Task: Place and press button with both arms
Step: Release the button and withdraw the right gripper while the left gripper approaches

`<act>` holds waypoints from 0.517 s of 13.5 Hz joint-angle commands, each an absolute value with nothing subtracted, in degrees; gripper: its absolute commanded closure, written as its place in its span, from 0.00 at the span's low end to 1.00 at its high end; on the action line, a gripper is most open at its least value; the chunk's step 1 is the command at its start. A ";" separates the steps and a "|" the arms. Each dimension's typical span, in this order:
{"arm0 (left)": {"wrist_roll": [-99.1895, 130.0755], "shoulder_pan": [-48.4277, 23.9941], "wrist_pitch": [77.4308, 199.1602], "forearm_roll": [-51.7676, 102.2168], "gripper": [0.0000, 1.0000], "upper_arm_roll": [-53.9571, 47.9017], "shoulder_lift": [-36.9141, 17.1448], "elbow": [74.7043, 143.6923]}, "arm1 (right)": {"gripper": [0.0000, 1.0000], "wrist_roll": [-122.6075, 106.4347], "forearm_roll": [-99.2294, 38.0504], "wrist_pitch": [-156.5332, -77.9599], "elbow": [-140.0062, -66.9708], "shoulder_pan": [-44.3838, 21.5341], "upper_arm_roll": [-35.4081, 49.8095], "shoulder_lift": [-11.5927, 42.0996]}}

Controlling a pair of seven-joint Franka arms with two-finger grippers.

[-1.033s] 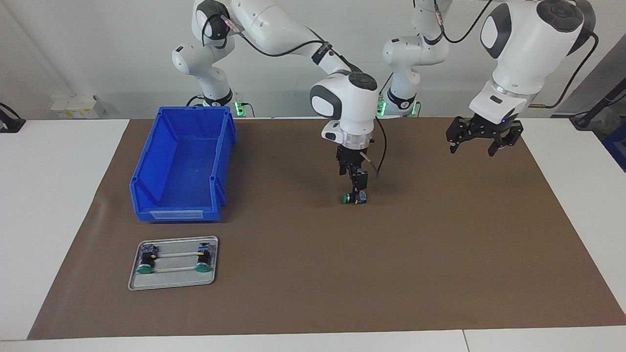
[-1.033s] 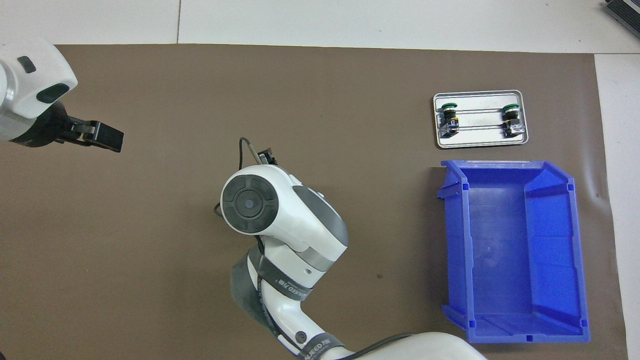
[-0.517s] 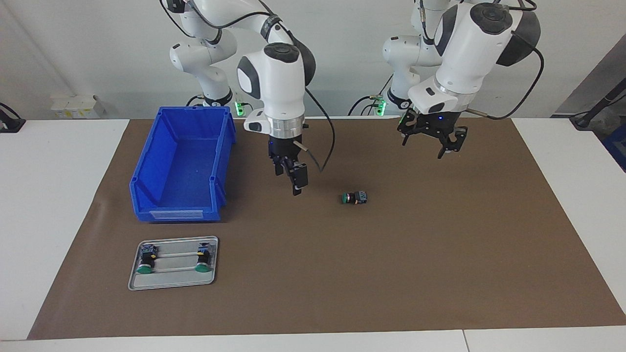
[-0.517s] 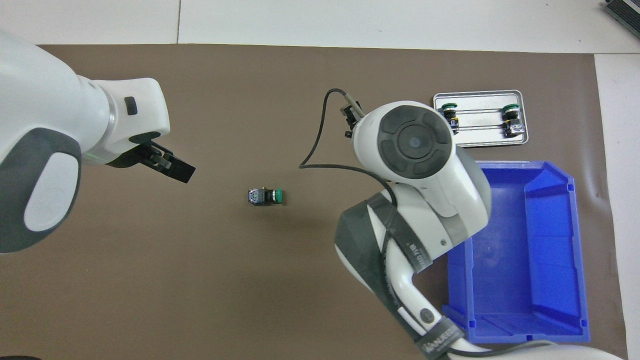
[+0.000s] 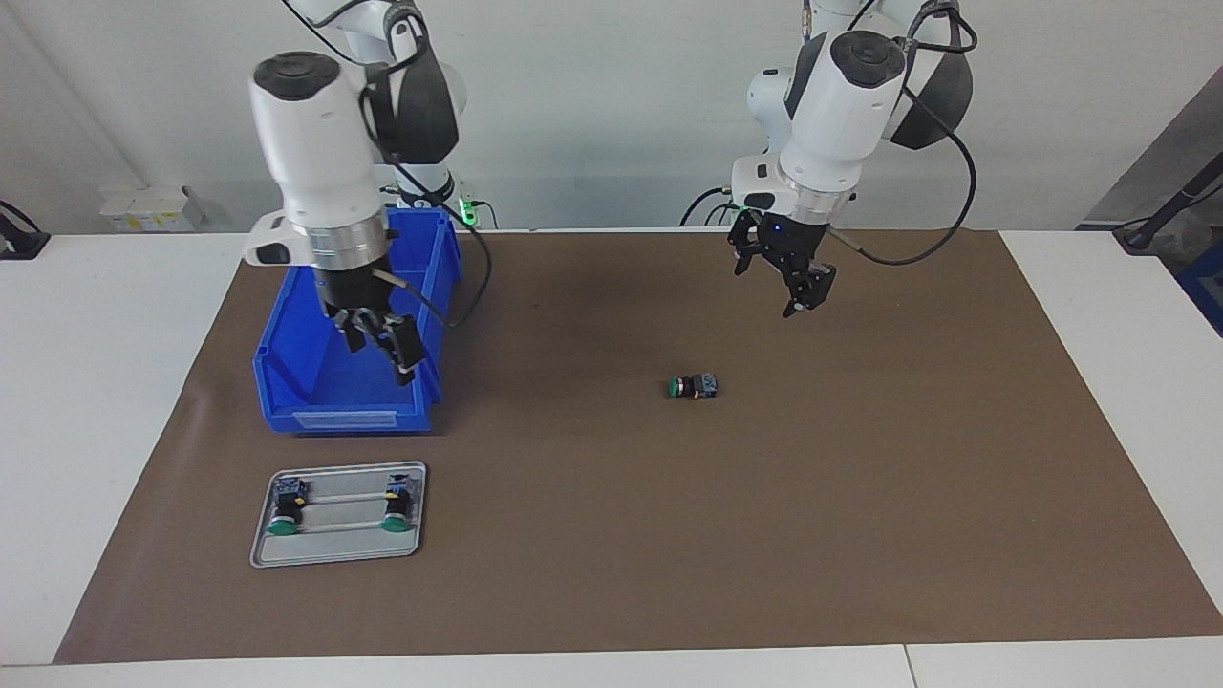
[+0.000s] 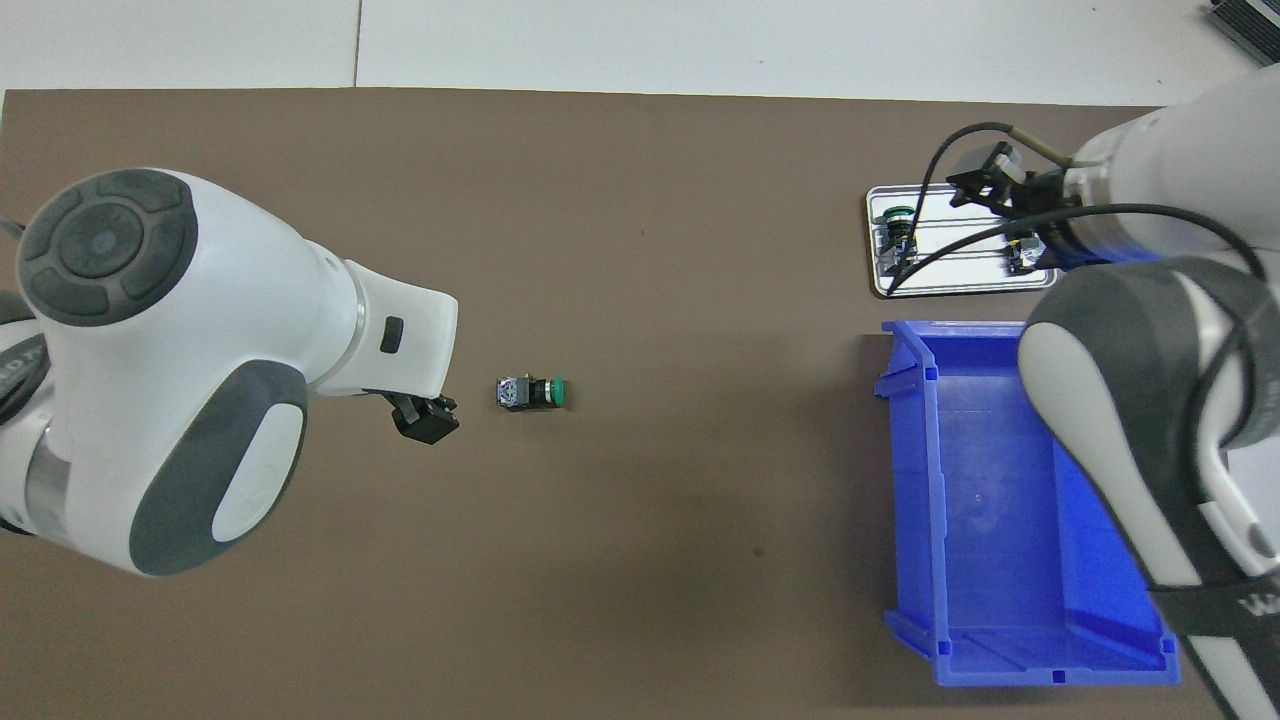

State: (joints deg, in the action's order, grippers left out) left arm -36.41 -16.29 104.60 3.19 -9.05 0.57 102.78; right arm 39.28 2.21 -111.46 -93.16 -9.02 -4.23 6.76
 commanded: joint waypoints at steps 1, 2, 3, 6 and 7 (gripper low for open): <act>-40.86 -19.06 110.28 3.78 0.00 -8.00 3.43 106.96 | 0.00 26.24 0.53 -107.51 -94.84 -3.71 -3.43 3.17; -42.44 -19.33 111.96 3.78 0.00 -8.00 3.60 107.92 | 0.00 21.49 0.44 -105.40 -94.57 -1.95 -3.43 2.56; -43.93 -19.86 114.23 3.78 0.00 -8.00 4.47 110.02 | 0.00 16.31 0.44 -103.38 -94.14 -0.54 -3.60 2.11; -50.01 -20.48 118.57 3.78 0.07 -8.09 4.57 112.59 | 0.00 6.52 0.61 -93.64 -87.74 2.19 -3.95 1.76; -50.18 -21.00 118.74 3.78 0.18 -8.09 4.48 113.63 | 0.00 4.76 1.31 -90.12 -85.37 2.20 -3.87 2.02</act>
